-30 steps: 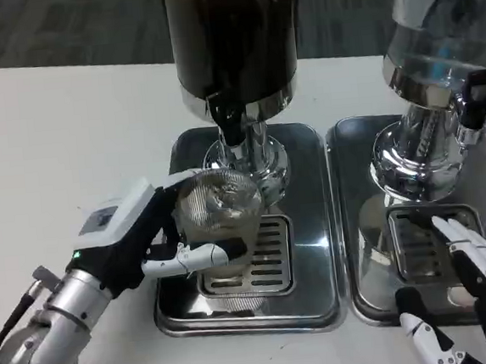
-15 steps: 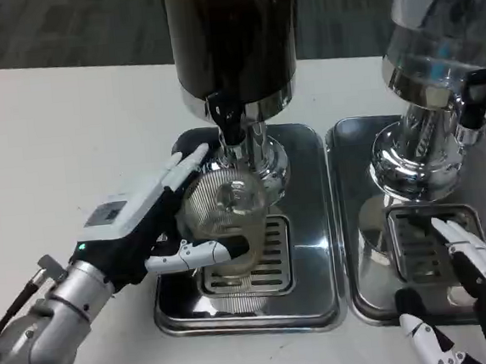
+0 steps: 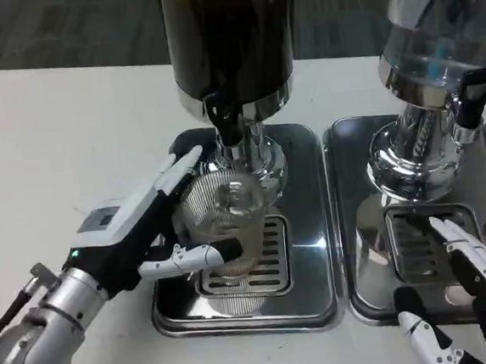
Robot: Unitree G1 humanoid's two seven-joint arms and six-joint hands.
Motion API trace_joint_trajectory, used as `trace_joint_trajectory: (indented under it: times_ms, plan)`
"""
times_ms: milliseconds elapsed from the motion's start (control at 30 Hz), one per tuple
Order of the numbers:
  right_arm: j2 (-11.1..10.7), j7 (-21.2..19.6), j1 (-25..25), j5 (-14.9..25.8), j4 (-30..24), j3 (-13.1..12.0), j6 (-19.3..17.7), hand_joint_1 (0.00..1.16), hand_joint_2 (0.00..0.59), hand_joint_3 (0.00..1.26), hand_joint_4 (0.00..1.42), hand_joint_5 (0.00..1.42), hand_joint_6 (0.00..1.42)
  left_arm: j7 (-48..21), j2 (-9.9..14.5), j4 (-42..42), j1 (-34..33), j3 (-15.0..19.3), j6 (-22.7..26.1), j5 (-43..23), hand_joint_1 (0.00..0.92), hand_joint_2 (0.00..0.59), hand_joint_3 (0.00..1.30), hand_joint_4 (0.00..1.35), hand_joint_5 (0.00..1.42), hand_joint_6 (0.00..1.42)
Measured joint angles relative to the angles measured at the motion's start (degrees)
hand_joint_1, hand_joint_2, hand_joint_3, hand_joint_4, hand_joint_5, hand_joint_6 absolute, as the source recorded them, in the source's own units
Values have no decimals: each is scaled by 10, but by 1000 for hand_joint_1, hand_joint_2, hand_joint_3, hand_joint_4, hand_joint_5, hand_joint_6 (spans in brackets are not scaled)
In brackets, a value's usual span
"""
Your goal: Grasp the cup under the faucet to collect the drink, then remove the cup.
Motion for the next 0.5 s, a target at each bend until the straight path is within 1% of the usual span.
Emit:
trace_joint_trajectory:
  times_ms: [67, 233, 367, 500]
  plan:
    - [0, 0, -8, 1, 7, 0, 0, 316, 398, 169, 129, 135, 112, 27, 8, -4, 16, 8, 0, 2, 0, 9, 0, 0, 0, 0]
    - [0, 0, -20, 2, 17, 1, 0, 316, 398, 169, 129, 139, 112, 77, 21, -11, 25, 23, -3, 3, 0, 9, 0, 0, 0, 0]
    - [0, 0, -23, 6, 21, 1, -2, 316, 398, 169, 129, 144, 112, 106, 23, -13, 34, 32, -26, 2, 0, 7, 0, 0, 0, 0]
    - [0, 0, -26, 7, 21, 1, -2, 316, 398, 169, 129, 146, 112, 116, 26, -12, 46, 50, -53, -2, 0, 35, 0, 0, 23, 39]
